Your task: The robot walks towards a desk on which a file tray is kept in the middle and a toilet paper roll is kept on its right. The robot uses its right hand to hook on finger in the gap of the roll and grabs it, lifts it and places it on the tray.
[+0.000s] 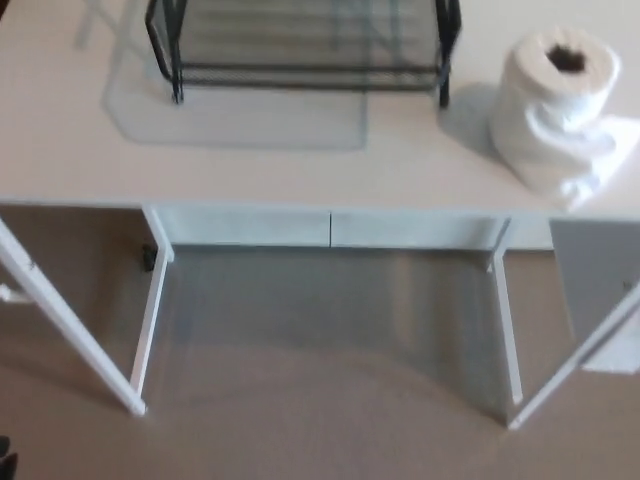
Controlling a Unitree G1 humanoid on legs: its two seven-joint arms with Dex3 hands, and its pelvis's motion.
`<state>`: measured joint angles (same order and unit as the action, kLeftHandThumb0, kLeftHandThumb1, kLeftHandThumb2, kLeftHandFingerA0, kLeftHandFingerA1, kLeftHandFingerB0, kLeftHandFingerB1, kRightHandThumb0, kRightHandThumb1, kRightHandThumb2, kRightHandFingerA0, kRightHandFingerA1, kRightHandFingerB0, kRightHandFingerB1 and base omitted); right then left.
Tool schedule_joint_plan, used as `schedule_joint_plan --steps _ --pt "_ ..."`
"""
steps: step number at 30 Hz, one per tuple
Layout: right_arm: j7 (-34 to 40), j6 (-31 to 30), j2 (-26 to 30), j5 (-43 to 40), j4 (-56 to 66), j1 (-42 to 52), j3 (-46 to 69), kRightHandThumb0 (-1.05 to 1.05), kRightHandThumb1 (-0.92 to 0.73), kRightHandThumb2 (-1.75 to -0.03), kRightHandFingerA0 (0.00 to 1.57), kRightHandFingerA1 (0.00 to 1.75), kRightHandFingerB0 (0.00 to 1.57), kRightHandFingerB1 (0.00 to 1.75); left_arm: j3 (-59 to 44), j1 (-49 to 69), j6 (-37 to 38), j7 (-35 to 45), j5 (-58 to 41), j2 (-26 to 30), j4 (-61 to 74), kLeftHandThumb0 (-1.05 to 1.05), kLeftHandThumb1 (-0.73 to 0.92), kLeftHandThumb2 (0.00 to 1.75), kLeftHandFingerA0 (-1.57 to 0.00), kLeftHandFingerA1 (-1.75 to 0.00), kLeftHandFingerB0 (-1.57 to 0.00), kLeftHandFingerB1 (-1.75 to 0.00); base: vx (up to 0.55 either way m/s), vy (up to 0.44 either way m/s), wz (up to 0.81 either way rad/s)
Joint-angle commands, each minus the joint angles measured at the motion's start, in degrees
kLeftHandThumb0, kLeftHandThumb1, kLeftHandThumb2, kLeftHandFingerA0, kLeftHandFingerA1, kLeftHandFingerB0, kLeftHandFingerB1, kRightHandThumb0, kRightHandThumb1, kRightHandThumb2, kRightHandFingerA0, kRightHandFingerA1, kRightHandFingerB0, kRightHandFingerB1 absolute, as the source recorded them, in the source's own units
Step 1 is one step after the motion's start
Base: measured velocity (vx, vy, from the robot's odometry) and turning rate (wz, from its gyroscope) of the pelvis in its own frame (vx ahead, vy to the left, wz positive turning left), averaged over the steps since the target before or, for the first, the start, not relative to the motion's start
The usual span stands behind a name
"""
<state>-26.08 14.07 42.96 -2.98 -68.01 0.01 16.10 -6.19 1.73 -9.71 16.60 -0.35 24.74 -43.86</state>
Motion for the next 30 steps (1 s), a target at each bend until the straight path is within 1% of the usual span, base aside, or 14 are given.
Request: schedule_joint_plan --steps 1,2,4,5,8,15,16,18,19,24,25,26,27,30 --pt "-0.3 1.4 0.0 -0.9 -0.9 0.7 0.7 -0.61 -0.43 -0.83 0.0 0.26 0.03 0.29 0.0 1.6 -0.3 -0.8 0.5 0.3 0.5 -0.64 0.73 1.04 0.0 -0.47 -0.05 -0.48 0.37 0.156 0.06" --pt "0.0 1.8 0.4 0.2 -0.9 0.8 -0.2 -0.65 -0.46 -0.85 0.0 0.26 0.04 0.27 0.2 1.7 0.2 -0.6 0.6 0.4 0.5 -0.63 0.92 0.75 -0.06 -0.41 -0.09 -0.38 0.21 -0.007 0.04" --pt "-0.5 2.3 0.4 0.1 -1.1 0.8 -0.2 -0.67 -0.45 -0.83 0.0 0.22 0.04 0.24 -0.7 1.2 -1.2 -0.6 -0.4 0.0 0.1 -0.65 0.92 0.75 -0.07 -0.4 -0.1 -0.38 0.15 -0.04 0.11" --pt "0.0 2.1 0.3 0.2 -1.2 0.7 -0.2 -0.63 -0.44 -0.84 0.0 0.27 0.04 0.29 -0.4 1.3 -1.2 -0.7 -0.1 0.1 0.4 -0.34 0.66 1.18 -0.01 -0.52 0.0 -0.5 0.14 -0.118 0.08" --pt "2.8 2.9 0.5 2.0 -1.9 0.4 -1.6 -0.67 -0.46 -0.86 0.02 0.28 0.06 0.31 0.8 1.7 -0.5 -1.0 1.4 0.7 0.9 -0.33 0.67 1.18 0.0 -0.52 0.0 -0.5 0.07 -0.191 0.15" --pt "0.4 1.4 0.8 0.0 -2.0 -1.4 -1.2 -0.66 -0.44 -0.84 0.0 0.29 0.04 0.27 -0.2 0.9 -0.6 -1.3 0.2 0.2 0.6 -0.34 0.66 1.18 -0.01 -0.52 0.0 -0.5 0.06 -0.211 0.04" --pt "0.6 1.3 0.8 0.1 -1.8 -1.2 -1.2 -0.68 -0.45 -0.85 0.0 0.26 0.05 0.27 -0.3 0.7 -0.2 -1.2 0.0 0.1 0.1 -0.67 0.73 1.05 0.0 -0.46 -0.09 -0.49 0.0 0.0 0.0" --pt "1.3 2.3 1.3 1.9 -1.7 -1.1 -2.7 -0.74 -0.48 -0.86 0.0 0.22 0.07 0.22 -0.1 1.0 0.3 -1.0 0.2 0.3 0.3 -0.72 0.74 1.04 0.0 -0.47 -0.09 -0.48 0.0 0.0 0.0" --pt "1.2 1.6 1.0 1.2 -2.1 -1.7 -2.3 -0.7 -0.47 -0.85 0.0 0.27 0.06 0.25 -0.4 0.9 -0.2 -0.9 -0.1 0.3 0.8 -0.63 0.92 0.74 -0.06 -0.39 -0.11 -0.37 0.0 0.0 0.0" --pt "-0.3 1.5 0.6 -0.6 -1.9 -1.6 -0.7 -0.7 -0.46 -0.84 0.0 0.27 0.05 0.23 -0.9 0.2 -1.5 -0.6 -0.6 0.3 0.8 -0.62 0.92 0.74 -0.06 -0.39 -0.1 -0.37 0.05 0.127 0.01" --pt "0.0 1.4 0.6 -0.4 -1.5 -1.4 -0.8 -0.65 -0.45 -0.84 0.0 0.31 0.01 0.26 -0.6 0.6 -1.5 -0.7 0.0 0.6 1.7 -0.61 0.75 1.05 -0.01 -0.47 -0.06 -0.48 0.06 0.215 0.05" --pt "0.0 1.4 0.5 -0.3 -1.5 -1.3 -0.8 -0.65 -0.45 -0.84 0.0 0.31 0.01 0.26 -0.5 0.6 -1.6 -0.7 0.0 0.6 1.8 -0.61 0.75 1.05 -0.01 -0.47 -0.06 -0.48 0.06 0.203 -0.16" --pt "0.0 0.9 0.5 -0.5 -1.6 -1.5 -0.7 -0.6 -0.45 -0.84 0.0 0.32 0.0 0.27 -0.7 0.6 -1.9 -0.9 -0.3 0.5 1.9 -0.63 0.92 0.74 -0.07 -0.39 -0.11 -0.38 0.05 0.174 0.22" --pt "1.5 1.3 0.6 0.8 -1.4 -1.6 -1.5 -0.61 -0.44 -0.84 0.0 0.33 0.02 0.3 -1.4 0.9 -1.3 -0.1 -1.2 0.4 2.0 -0.66 0.92 0.76 -0.06 -0.41 -0.1 -0.4 0.03 0.076 0.11"
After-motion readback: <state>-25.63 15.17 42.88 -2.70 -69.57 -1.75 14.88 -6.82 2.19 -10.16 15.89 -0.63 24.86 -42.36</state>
